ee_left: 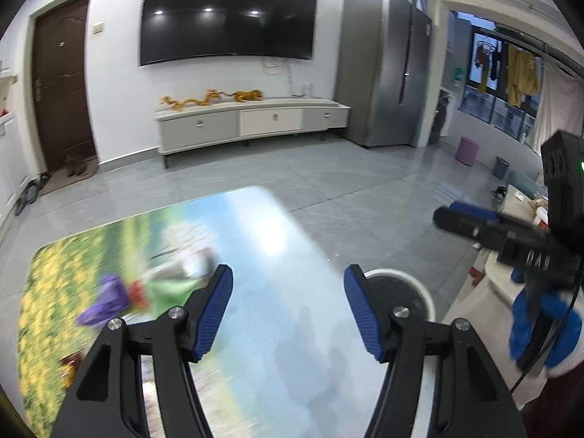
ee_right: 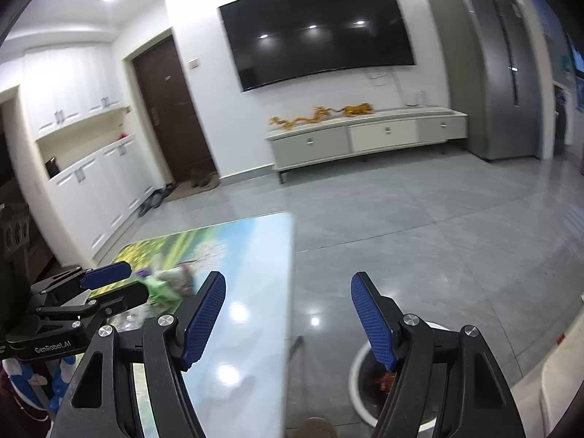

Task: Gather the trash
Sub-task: 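Grasp the pink-and-white wrapper with the left tool while the right tool grasps the white printed bag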

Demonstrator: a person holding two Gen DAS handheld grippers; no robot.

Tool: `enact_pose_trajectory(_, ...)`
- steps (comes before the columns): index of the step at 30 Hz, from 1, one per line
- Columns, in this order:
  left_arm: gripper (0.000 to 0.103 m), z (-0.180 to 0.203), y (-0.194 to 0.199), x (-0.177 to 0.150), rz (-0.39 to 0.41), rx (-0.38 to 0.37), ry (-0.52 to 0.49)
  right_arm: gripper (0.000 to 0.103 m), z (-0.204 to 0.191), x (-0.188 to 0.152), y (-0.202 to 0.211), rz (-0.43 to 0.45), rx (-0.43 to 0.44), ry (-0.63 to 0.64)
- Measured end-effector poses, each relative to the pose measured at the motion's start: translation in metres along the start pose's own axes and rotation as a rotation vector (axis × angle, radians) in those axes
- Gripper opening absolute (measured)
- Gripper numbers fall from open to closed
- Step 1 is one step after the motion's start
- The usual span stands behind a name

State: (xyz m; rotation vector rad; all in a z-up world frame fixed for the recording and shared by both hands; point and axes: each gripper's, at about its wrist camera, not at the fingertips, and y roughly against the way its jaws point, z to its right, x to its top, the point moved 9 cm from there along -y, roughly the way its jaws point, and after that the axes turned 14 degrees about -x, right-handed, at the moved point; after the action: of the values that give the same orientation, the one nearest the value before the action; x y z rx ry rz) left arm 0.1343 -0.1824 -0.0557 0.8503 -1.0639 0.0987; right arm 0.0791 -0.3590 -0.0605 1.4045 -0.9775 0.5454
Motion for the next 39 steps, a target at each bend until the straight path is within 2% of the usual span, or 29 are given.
enact_pose_trajectory(3,0.062,-0.037,0.028,-0.024,-0.012,0.053,0.008,0.069,-0.034,-0.004,-0.008,-0.025,0.05,0.038)
enact_pose_trajectory(8,0.062,-0.099,0.061,-0.07,-0.083,0.119,0.028,0.069,-0.088,-0.018,-0.025,-0.093,0.136,0.078)
enact_pose_trajectory(12,0.062,-0.128,0.07,-0.104,-0.167,0.112,0.03,0.069,-0.127,-0.039,-0.04,-0.158,0.19,0.112)
enact_pose_trajectory(19,0.062,-0.148,0.051,-0.137,-0.29,0.094,-0.032,0.069,-0.173,-0.073,-0.062,-0.262,0.241,0.177)
enact_pose_trajectory(22,0.061,-0.156,0.045,-0.146,-0.315,0.087,-0.026,0.069,-0.185,-0.08,-0.07,-0.291,0.249,0.197)
enact_pose_trajectory(25,0.061,-0.161,0.04,-0.151,-0.321,0.071,-0.007,0.069,-0.196,-0.088,-0.076,-0.317,0.262,0.214)
enact_pose_trajectory(27,0.06,-0.163,0.039,-0.152,-0.316,0.067,-0.001,0.064,-0.205,-0.092,-0.082,-0.337,0.28,0.215)
enact_pose_trajectory(30,0.053,-0.163,0.037,-0.153,-0.314,0.048,0.012,0.061,-0.218,-0.096,-0.094,-0.364,0.299,0.209)
enact_pose_trajectory(32,0.053,-0.162,0.035,-0.154,-0.318,0.048,0.008,0.057,-0.223,-0.097,-0.101,-0.382,0.312,0.194)
enact_pose_trajectory(39,0.045,-0.163,0.03,-0.159,-0.328,0.043,0.015,0.05,-0.233,-0.1,-0.12,-0.436,0.347,0.136)
